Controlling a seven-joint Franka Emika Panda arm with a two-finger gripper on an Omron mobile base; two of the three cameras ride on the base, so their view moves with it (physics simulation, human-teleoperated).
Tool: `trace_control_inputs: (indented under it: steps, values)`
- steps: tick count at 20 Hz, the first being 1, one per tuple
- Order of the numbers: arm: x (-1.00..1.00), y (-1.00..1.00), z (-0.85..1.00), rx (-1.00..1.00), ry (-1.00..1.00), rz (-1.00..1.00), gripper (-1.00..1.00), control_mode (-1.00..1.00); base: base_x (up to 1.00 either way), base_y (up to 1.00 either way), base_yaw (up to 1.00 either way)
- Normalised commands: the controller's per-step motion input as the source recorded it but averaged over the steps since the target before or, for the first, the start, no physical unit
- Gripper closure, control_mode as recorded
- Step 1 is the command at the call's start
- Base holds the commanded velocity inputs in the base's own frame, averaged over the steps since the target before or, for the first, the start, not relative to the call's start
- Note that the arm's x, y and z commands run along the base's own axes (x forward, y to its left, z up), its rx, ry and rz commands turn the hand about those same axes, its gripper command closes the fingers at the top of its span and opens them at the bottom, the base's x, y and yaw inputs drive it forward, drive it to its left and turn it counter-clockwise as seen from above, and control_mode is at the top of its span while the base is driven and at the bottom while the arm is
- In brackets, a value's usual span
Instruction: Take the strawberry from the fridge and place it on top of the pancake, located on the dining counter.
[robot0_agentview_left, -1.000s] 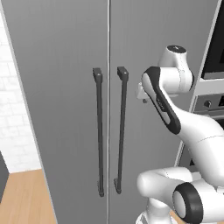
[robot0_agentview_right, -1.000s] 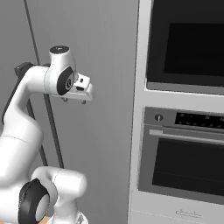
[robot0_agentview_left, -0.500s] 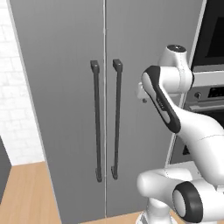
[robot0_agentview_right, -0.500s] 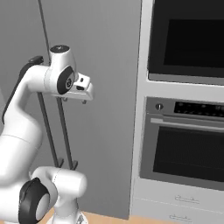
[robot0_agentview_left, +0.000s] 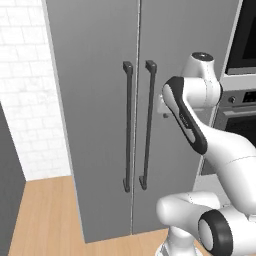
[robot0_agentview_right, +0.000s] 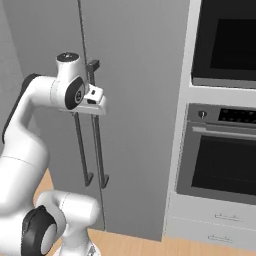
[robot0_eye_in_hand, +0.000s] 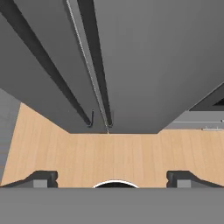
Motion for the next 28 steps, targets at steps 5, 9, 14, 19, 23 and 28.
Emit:
trace_control_inputs:
  steps: [5,9,14,19,23,28]
  values:
    - [0.0,0.0,0.0,0.0,0.0,0.0,-1.0,1.0,0.1,0.45,-0.02]
    - [0.0,0.0,0.0,0.0,0.0,0.0,-1.0,1.0,0.09,0.27,-0.01]
    - [0.0,0.0,0.0,0.0,0.0,0.0,-1.0,1.0,0.0,0.28,-0.02]
    - [0.0,0.0,0.0,0.0,0.0,0.0,-1.0,1.0,0.0,0.26,-0.01]
    - [0.0,0.0,0.0,0.0,0.0,0.0,-1.0,1.0,-0.16,0.0,0.0]
    - [0.0,0.0,0.0,0.0,0.0,0.0,-1.0,1.0,-0.29,0.0,0.0]
